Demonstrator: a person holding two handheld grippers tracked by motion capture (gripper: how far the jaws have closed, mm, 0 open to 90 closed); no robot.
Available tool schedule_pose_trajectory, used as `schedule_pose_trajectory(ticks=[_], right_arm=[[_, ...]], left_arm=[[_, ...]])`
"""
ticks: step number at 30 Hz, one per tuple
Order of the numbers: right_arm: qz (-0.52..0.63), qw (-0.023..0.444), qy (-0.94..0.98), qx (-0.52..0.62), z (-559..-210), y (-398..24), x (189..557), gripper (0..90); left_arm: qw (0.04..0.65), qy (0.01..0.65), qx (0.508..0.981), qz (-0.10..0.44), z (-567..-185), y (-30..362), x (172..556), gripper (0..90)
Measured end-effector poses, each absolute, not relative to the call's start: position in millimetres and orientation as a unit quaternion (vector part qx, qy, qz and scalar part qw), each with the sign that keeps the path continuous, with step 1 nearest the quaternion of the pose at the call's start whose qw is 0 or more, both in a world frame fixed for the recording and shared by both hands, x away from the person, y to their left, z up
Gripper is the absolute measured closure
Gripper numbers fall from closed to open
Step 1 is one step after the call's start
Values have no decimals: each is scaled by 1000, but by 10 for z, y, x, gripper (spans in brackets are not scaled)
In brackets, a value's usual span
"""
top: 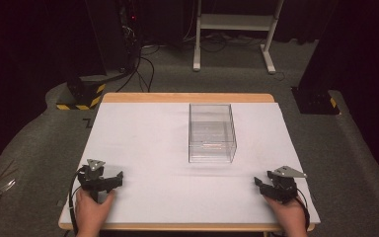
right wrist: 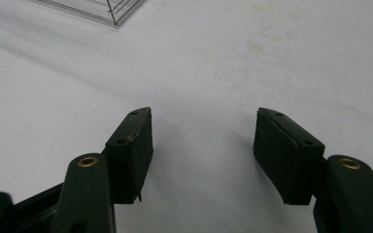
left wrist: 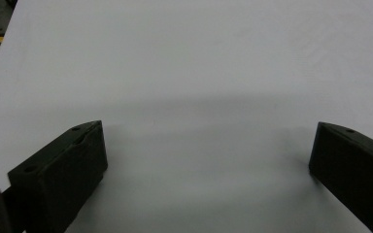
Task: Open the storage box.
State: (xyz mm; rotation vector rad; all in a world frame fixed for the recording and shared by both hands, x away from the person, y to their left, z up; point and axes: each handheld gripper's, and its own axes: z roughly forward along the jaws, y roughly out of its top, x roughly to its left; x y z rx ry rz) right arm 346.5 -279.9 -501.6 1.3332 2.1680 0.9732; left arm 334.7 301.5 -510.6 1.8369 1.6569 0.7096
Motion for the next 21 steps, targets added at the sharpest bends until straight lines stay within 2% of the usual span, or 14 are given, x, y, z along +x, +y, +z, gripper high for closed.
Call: schedule_pose_trajectory(ticks=[21], right_arm=[[356,205,773,483,-5010,-2818,3466,372]], left_arm=[[281,619,684,263,-5106,3016,3349,4]])
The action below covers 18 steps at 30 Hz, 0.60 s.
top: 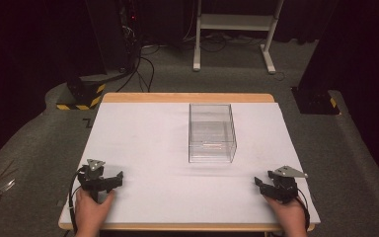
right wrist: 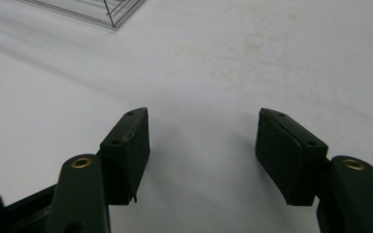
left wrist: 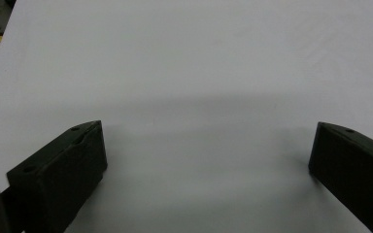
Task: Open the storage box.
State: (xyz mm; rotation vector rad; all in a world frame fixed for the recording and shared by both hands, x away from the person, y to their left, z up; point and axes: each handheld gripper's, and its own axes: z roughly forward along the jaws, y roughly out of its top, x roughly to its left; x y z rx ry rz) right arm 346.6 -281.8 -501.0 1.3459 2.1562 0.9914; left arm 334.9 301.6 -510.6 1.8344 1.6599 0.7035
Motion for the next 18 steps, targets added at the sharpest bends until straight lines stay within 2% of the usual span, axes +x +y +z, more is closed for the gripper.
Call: schedule_pose_trajectory(ticks=[4,9,13,18], right_arm=[[367,206,771,478,-4997,-2831,3445,395],[385,206,785,439,-4973,-2796,3409,477],[391,215,789,421,-4924,-2771,3390,484],[417,197,784,415,-4876,-2758,3374,504]], left_arm=[[281,619,685,262,-5105,3016,3349,3],[281,619,685,262,-5105,3016,3350,3],[281,619,685,261,-5105,3017,3350,3],[281,619,685,261,-5105,3017,3350,3]])
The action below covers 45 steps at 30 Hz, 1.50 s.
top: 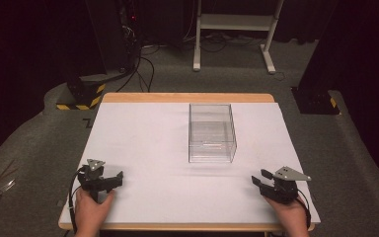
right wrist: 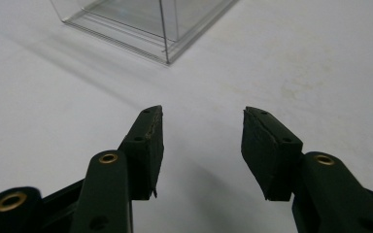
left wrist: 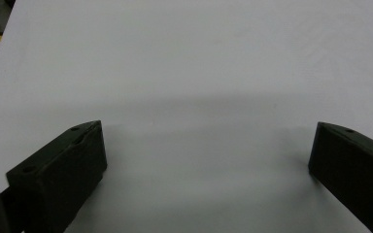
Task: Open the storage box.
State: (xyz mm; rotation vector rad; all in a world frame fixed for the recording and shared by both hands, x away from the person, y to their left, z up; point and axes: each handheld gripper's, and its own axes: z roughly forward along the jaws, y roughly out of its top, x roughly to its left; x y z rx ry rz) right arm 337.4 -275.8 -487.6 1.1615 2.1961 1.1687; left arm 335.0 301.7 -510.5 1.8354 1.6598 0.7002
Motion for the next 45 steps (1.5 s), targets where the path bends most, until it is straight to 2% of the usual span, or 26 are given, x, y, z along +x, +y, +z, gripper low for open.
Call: schedule_pose_trajectory(ticks=[9,16,19,25,30,38,45], right_arm=[[447,189,786,384,-4790,-2535,3343,559],[455,172,780,393,-4730,-2417,3397,527],[452,166,783,395,-4716,-2376,3427,551],[471,144,779,388,-4636,-2326,3512,513],[488,134,776,376,-4551,-2212,3570,443],[497,131,780,357,-4538,-2036,3628,425],[508,123,778,349,-4539,-1914,3726,448]], left_arm=[[281,619,685,261,-5104,3017,3350,4],[281,619,685,261,-5104,3018,3351,3],[281,619,685,261,-5104,3018,3351,3],[281,619,685,260,-5104,3018,3351,3],[281,619,685,261,-5104,3018,3351,3],[281,619,685,261,-5104,3018,3350,3],[282,619,685,261,-5105,3018,3350,3]])
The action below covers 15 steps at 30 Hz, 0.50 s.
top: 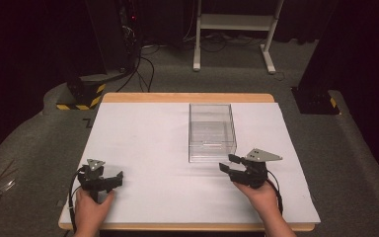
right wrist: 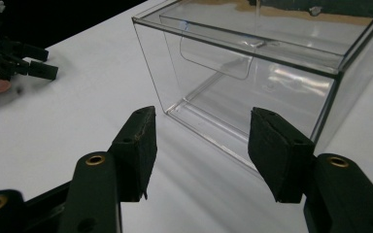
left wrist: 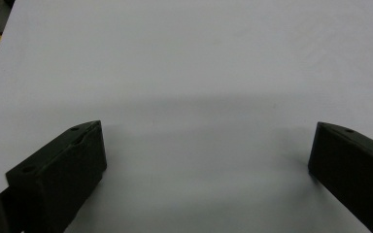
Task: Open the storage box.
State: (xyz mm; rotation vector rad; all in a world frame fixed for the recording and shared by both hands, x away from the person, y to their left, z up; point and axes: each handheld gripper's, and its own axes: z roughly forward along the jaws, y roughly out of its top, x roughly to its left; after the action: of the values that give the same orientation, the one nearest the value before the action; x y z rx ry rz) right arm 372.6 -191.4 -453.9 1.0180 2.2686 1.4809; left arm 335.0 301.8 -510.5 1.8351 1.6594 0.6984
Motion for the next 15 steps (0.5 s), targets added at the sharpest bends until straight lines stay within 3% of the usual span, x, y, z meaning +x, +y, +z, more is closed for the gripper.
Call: schedule_pose_trajectory(ticks=[11,15], right_arm=[[512,135,771,354,-4564,-1804,3823,460],[514,133,769,355,-4562,-1770,3860,421]], left_arm=[[282,619,685,261,-5104,3018,3350,4],[282,619,685,261,-5104,3018,3350,4]])
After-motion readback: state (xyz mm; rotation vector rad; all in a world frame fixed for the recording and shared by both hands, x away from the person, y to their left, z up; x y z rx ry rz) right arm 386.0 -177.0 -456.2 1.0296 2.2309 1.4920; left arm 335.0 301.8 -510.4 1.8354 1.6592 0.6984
